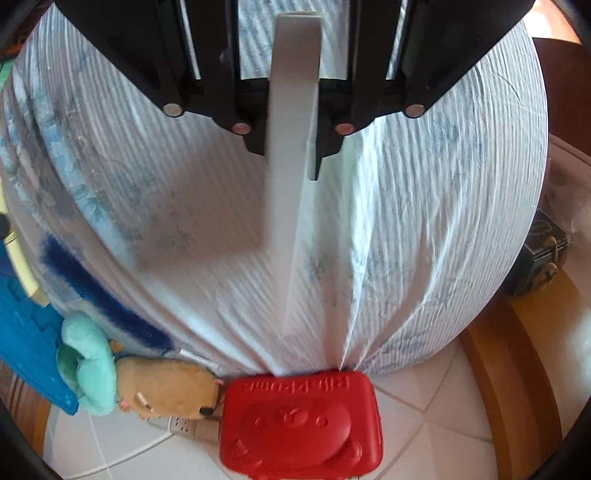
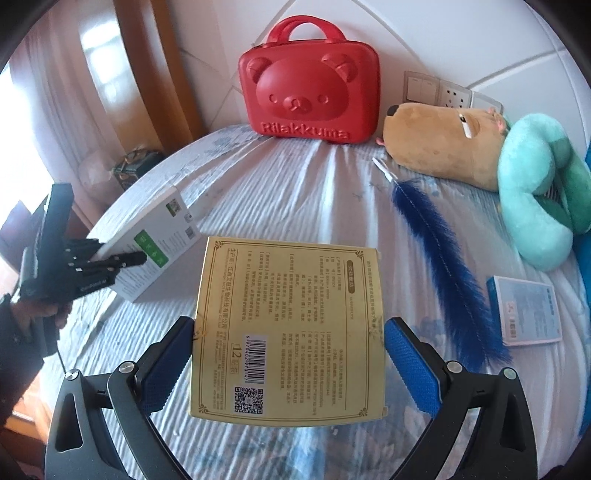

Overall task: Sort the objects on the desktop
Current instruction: 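Lift the white book box with the left tool while the right lifts the yellow packet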

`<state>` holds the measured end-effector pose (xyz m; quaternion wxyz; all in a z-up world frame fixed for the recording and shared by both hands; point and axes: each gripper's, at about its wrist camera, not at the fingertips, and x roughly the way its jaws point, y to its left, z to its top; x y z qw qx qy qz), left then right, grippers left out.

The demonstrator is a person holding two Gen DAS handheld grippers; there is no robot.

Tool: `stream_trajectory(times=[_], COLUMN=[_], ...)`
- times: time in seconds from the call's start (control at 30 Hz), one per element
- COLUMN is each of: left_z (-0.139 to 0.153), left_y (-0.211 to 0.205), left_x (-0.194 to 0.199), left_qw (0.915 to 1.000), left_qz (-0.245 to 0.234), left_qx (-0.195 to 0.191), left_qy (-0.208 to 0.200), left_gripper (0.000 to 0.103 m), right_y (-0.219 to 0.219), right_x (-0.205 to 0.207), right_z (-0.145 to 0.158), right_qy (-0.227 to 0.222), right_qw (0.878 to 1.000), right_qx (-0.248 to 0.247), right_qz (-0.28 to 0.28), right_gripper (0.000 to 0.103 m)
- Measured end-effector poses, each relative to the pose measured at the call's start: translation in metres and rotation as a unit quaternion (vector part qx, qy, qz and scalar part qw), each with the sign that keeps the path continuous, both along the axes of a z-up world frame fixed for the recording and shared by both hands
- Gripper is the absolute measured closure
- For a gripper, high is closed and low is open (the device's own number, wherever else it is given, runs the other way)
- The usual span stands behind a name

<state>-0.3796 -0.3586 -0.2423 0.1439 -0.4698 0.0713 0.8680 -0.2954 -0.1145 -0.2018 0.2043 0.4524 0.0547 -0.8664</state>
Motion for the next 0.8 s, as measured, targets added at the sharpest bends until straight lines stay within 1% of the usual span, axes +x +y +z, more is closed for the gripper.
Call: stream_trajectory(times=[0.07, 0.23, 0.3, 0.37, 0.43, 0.5, 0.57, 0.63, 0.8], left_z=[0.008, 0.04, 0.052, 0.068, 0.081, 0.097, 0.112, 0.124, 0.158], left_y=[0.004, 0.011, 0.017, 0.026, 0.035, 0.051, 0.07, 0.087, 0.144], left_x=[0.004, 0.014, 0.02, 0.027, 0.033, 0.039, 0.049, 0.057, 0.083], left_qw=[0.9999, 0.9983, 0.9971, 0.9952, 0.9934, 0.9909, 0.9882, 0.9862, 0.98], left_qz=[-0.005, -0.023, -0.032, -0.044, -0.052, -0.062, -0.074, -0.083, -0.102], left_qx=[-0.002, 0.017, 0.019, 0.03, 0.035, 0.043, 0.037, 0.043, 0.051], left_qy=[0.016, 0.052, 0.066, 0.082, 0.096, 0.111, 0.129, 0.137, 0.163], left_gripper=[0.091, 0.091, 0.091, 0.091, 0.091, 0.091, 0.091, 0.091, 0.091], right_y=[-0.003, -0.005, -0.005, -0.002, 0.005, 0.012, 0.023, 0.037, 0.084], right_x=[0.004, 0.007, 0.01, 0.016, 0.022, 0.028, 0.035, 0.044, 0.067], right_z=[0.002, 0.012, 0.019, 0.028, 0.038, 0.049, 0.063, 0.076, 0.106], right_qy=[0.013, 0.035, 0.046, 0.061, 0.07, 0.079, 0.091, 0.108, 0.137], right_qw=[1.0, 0.999, 0.999, 0.998, 0.997, 0.996, 0.994, 0.991, 0.985], right_qx=[0.006, 0.012, 0.012, 0.015, 0.008, 0.004, 0.001, 0.0, -0.003], right_qz=[-0.002, -0.012, -0.017, -0.025, -0.038, -0.051, -0.064, -0.078, -0.106], right_gripper=[0.001, 0.002, 0.002, 0.002, 0.002, 0.002, 0.002, 0.002, 0.002])
